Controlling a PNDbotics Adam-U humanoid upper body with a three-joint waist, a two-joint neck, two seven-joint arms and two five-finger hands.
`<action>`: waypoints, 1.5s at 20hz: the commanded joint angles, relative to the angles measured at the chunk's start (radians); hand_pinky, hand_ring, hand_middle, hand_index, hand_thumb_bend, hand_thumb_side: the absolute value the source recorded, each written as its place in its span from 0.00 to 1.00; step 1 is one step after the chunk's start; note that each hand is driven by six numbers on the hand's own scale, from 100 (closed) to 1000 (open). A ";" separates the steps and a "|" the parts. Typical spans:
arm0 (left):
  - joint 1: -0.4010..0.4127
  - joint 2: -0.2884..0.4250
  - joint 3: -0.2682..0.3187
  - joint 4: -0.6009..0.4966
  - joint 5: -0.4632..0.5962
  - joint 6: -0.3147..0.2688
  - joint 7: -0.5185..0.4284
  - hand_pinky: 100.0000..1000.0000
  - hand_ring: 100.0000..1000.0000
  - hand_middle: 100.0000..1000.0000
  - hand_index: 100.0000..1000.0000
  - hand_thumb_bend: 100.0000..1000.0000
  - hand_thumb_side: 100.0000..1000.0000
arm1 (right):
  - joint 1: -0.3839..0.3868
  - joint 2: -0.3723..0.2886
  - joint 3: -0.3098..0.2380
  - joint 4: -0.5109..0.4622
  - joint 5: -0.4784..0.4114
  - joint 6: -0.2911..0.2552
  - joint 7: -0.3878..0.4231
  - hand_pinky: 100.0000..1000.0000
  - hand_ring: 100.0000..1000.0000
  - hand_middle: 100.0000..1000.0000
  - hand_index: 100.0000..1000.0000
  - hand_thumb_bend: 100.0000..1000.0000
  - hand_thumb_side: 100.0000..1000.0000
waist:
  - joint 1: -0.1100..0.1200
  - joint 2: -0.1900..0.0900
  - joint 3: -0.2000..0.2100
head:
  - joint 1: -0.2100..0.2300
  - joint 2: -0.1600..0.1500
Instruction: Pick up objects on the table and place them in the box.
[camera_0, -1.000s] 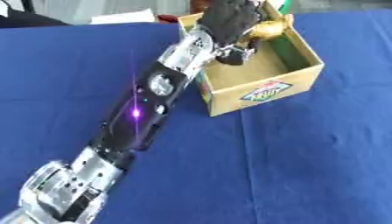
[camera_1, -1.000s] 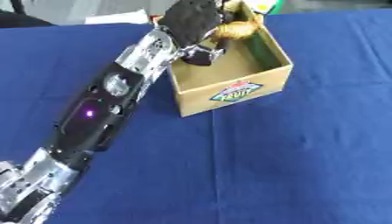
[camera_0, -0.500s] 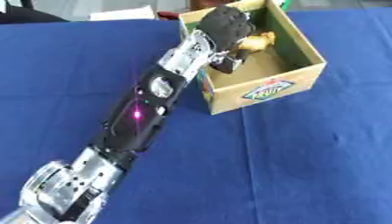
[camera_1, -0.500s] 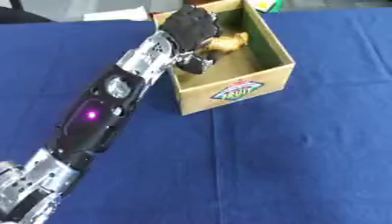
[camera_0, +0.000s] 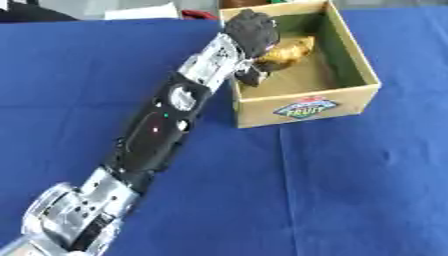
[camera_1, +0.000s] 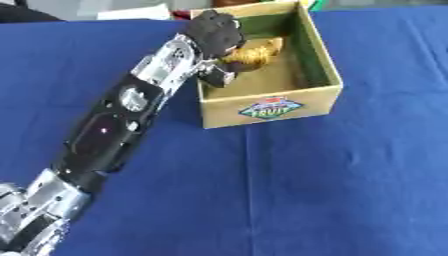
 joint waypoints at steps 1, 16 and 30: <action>-0.015 0.022 0.006 -0.037 -0.023 0.033 -0.010 0.60 0.81 0.83 0.96 0.88 0.98 | -0.009 -0.019 -0.005 -0.020 -0.001 -0.004 0.003 0.90 0.77 0.68 0.85 0.00 0.66 | -0.009 -0.021 0.004 | -0.004 0.005; 0.019 0.172 0.079 -0.523 0.709 0.305 0.676 0.47 0.58 0.55 0.80 0.34 0.91 | 0.021 -0.028 -0.016 -0.020 0.005 0.001 -0.002 0.90 0.77 0.69 0.85 0.00 0.66 | -0.023 -0.060 0.081 | -0.086 0.041; 0.327 0.416 0.232 -0.986 1.432 0.333 0.916 0.42 0.52 0.49 0.75 0.00 0.73 | 0.026 -0.047 -0.043 -0.020 0.016 -0.025 -0.043 0.89 0.77 0.69 0.84 0.00 0.69 | -0.057 -0.097 0.222 | -0.197 0.071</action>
